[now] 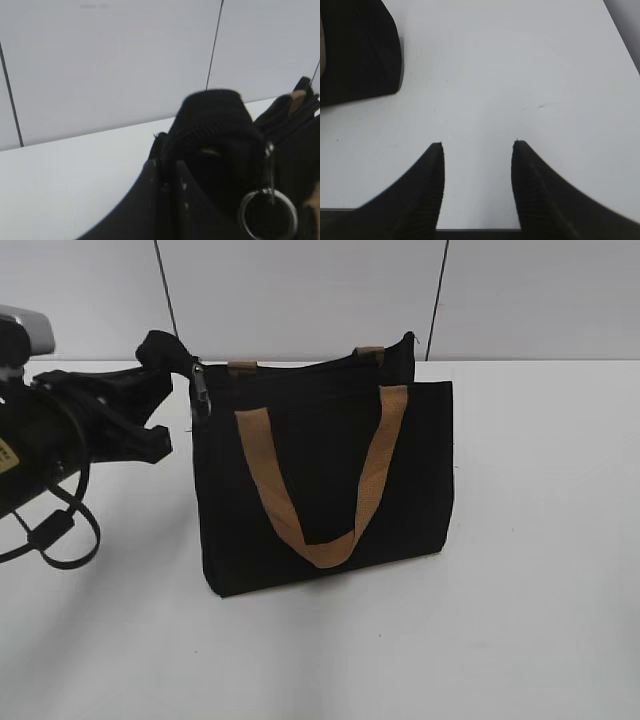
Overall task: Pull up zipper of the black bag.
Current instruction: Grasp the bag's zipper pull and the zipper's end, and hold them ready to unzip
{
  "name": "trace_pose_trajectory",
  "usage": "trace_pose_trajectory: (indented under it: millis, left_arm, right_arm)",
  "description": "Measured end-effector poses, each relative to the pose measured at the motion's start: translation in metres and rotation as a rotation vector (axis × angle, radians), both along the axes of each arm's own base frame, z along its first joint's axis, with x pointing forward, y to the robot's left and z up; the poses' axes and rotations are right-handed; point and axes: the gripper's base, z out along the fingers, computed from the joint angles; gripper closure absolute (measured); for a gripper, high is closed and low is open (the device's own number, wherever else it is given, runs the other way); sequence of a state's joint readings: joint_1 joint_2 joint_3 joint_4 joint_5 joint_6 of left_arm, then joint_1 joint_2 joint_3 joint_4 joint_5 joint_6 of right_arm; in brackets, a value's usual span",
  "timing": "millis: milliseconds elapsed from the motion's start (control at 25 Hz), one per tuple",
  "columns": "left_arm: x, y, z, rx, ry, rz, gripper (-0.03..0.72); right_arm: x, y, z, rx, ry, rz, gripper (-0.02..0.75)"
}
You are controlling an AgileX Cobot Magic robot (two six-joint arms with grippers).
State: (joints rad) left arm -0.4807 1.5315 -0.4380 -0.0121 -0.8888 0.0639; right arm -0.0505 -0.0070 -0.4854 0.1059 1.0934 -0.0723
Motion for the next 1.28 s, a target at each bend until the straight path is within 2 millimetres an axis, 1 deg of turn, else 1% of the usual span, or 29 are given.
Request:
trace_pose_trajectory:
  millis: [120, 320, 440, 560, 680, 840, 960, 1040, 1160, 1280]
  left_arm:
    - [-0.004, 0.002, 0.009, 0.0, 0.002, 0.0, 0.671]
    - [-0.007, 0.003, 0.014, 0.007, 0.011, -0.003, 0.671]
    - [-0.009, 0.004, 0.021, 0.004, 0.005, -0.004, 0.671]
    - [-0.008, 0.004, 0.031, 0.005, 0.006, -0.005, 0.671]
    - [-0.007, 0.003, 0.037, 0.007, 0.008, -0.006, 0.671]
    - [-0.009, 0.004, 0.039, 0.017, 0.018, -0.01, 0.672]
    - [-0.011, 0.005, 0.042, 0.027, 0.037, -0.01, 0.673]
    - [-0.009, 0.004, 0.048, 0.027, 0.039, -0.01, 0.673]
    - [-0.007, 0.002, 0.056, 0.018, 0.021, -0.01, 0.673]
    - [-0.005, 0.001, 0.06, 0.017, 0.018, -0.01, 0.673]
  right_arm:
    - [0.0, 0.0, 0.0, 0.0, 0.0, 0.0, 0.389]
    - [0.0, 0.004, 0.001, 0.047, -0.005, 0.03, 0.389]
    - [0.001, 0.011, 0.004, 0.084, -0.03, 0.097, 0.389]
    - [0.014, 0.019, 0.007, 0.064, 0.014, 0.213, 0.389]
    - [0.038, 0.026, 0.013, 0.049, 0.07, 0.346, 0.389]
    - [0.07, 0.037, 0.02, 0.083, 0.063, 0.505, 0.389]
    - [0.101, 0.044, 0.023, 0.083, 0.109, 0.605, 0.389]
    - [0.122, 0.05, 0.028, 0.083, 0.124, 0.669, 0.389]
    - [0.159, 0.064, 0.033, 0.08, 0.139, 0.77, 0.389]
    - [0.188, 0.085, 0.041, 0.05, 0.106, 0.868, 0.389]
